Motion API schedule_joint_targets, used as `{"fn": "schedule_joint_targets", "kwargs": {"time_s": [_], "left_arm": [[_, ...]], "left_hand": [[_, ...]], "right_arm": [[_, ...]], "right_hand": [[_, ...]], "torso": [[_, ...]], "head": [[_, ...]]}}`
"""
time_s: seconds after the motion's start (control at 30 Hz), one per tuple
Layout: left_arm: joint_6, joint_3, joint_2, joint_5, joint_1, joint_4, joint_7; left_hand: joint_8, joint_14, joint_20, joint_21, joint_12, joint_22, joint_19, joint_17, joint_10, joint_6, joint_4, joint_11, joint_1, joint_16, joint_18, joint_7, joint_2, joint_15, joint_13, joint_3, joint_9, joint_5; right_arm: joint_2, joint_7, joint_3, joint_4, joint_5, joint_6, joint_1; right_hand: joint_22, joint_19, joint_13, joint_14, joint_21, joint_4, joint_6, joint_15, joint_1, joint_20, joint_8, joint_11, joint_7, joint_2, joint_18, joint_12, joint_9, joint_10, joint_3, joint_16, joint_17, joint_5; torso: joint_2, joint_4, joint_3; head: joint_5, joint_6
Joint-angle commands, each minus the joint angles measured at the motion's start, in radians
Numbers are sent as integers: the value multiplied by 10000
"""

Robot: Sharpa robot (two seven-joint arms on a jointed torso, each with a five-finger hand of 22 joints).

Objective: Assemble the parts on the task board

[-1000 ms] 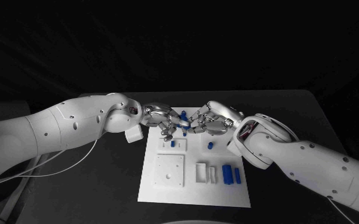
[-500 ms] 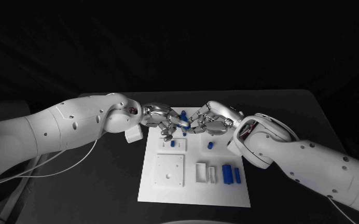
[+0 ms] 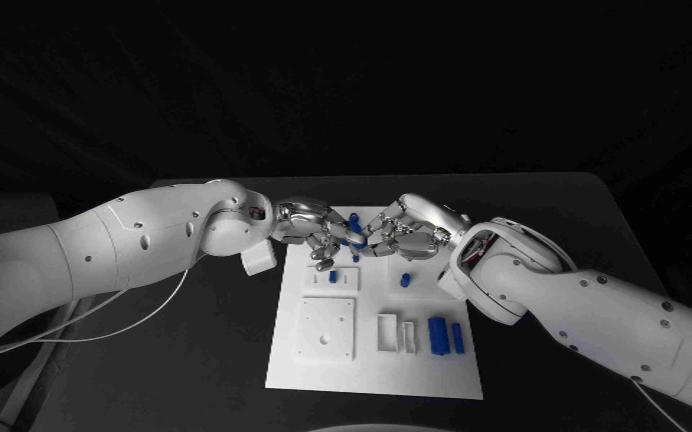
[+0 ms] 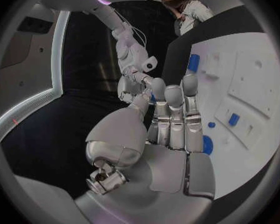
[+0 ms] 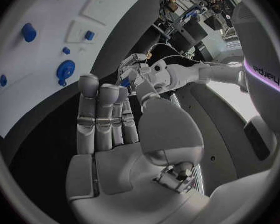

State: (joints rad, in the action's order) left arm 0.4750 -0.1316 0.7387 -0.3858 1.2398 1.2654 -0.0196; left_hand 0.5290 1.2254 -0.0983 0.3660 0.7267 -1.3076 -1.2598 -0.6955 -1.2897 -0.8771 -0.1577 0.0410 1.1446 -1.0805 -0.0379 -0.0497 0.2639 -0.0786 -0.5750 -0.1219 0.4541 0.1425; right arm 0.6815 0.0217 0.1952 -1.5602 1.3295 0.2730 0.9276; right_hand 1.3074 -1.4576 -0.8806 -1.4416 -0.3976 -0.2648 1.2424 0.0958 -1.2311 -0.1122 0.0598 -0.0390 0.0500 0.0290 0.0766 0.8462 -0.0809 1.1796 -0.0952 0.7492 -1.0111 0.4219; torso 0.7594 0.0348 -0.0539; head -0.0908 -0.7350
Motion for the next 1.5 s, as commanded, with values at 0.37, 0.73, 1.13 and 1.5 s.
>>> {"fn": "schedule_joint_targets", "kwargs": {"time_s": [0.37, 0.73, 1.13, 1.5], "left_arm": [[-644, 15, 23, 1591, 16, 27, -274], [-629, 15, 72, 1538, 19, 59, -277], [-1522, -6, 328, -190, 134, 195, 509], [-3270, -122, 924, -4008, 447, 1191, 3012]], "left_hand": [[111, 428, -129, 387, -217, -200, -117, -123, -608, -671, -1184, 104, -792, -68, 7, 262, -261, -128, 74, -1086, 205, 2029], [-77, 499, -178, 600, -328, -198, -40, -258, -702, -799, -1219, 130, -777, 28, 25, 279, -397, -175, 0, -1288, 452, 2163], [-361, 622, -232, 748, -390, -187, -83, -336, -822, -1034, -1221, 180, -751, 82, 25, 310, -481, -232, -36, -1317, 530, 2184], [-845, 1146, -349, 756, -866, -142, -367, -326, -1404, -1609, -1239, 280, -723, 511, 101, 409, -713, -336, 71, -1361, 516, 2330]], "right_arm": [[21, -137, -14, 89, -306, 366, -18], [146, -133, -14, 140, -522, 1055, -19], [735, 6, 245, 1049, -1220, 1103, 48], [708, 364, 516, 2601, -2184, 1487, 786]], "right_hand": [[-72, 323, 153, 294, 2003, 372, -1868, -283, 300, 240, 30, 372, 563, -314, 99, -222, 131, -416, 396, -406, 256, 137], [-145, 98, 548, 315, 2374, 857, -2447, -347, -160, 337, 27, 449, 687, -428, 210, 62, 136, -497, 1064, -254, 505, 246], [-77, 108, 686, 406, 2526, 884, -2642, -375, -332, 362, 32, 486, 726, -478, 207, 88, 136, -584, 1338, -250, 599, 409], [71, 94, 799, 417, 2614, 821, -2544, -364, -290, 354, 29, 465, 717, -489, 206, 103, 141, -591, 967, -215, 653, 607]], "torso": [[-5, 3, -4], [6, -8, -8], [-14, 2, -10], [-19, -27, -59]], "head": [[46, -43], [45, -56], [-95, -11], [-85, -49]]}}
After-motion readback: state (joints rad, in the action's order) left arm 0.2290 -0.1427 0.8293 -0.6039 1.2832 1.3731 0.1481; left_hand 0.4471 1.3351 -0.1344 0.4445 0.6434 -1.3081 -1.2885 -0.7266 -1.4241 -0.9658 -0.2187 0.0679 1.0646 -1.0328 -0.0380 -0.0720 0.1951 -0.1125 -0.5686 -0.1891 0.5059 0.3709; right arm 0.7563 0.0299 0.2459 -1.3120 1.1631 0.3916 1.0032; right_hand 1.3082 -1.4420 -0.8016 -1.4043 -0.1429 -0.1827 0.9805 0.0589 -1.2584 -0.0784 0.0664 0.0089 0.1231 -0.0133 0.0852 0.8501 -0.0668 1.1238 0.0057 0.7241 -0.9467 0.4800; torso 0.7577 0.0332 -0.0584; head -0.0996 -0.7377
